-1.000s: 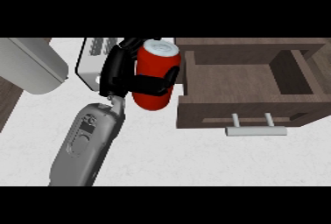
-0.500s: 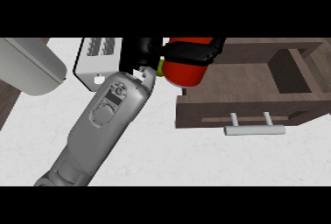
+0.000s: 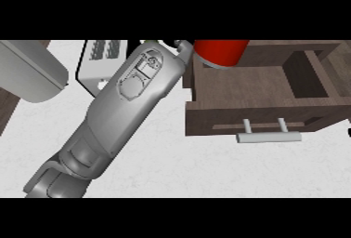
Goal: Pick up the can, place it into the drawer and close the drawer
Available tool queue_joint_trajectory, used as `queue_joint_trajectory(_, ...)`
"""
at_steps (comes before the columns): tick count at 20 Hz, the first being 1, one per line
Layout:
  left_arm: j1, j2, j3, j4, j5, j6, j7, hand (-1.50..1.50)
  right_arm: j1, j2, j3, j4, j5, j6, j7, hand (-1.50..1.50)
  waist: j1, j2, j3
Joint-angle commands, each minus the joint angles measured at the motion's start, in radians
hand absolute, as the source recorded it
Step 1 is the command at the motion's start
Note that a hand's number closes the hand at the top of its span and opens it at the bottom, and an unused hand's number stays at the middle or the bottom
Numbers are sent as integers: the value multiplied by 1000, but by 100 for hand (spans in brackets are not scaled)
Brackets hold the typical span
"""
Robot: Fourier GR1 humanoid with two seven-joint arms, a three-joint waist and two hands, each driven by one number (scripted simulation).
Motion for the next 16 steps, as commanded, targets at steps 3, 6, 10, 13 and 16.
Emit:
queue_joint_trajectory(3,-135,0,-25,166,75,28,-28,150,-60,-55,-46,-18,-71,3,96,-150,-11,3,0)
queue_joint_trajectory(6,-154,0,-56,245,114,27,-74,150,-10,-12,-20,33,-26,24,-18,-150,-17,4,1)
queue_joint_trajectory(10,-167,0,-129,286,185,67,-120,150,-74,4,24,16,18,-29,52,-150,-20,5,1)
queue_joint_trajectory(13,-205,0,-186,337,231,118,-117,150,-94,-19,3,34,17,-17,23,-150,-42,9,2)
queue_joint_trajectory(16,-220,0,-177,382,271,76,-140,150,-100,-12,9,74,20,-15,9,-150,-40,11,2)
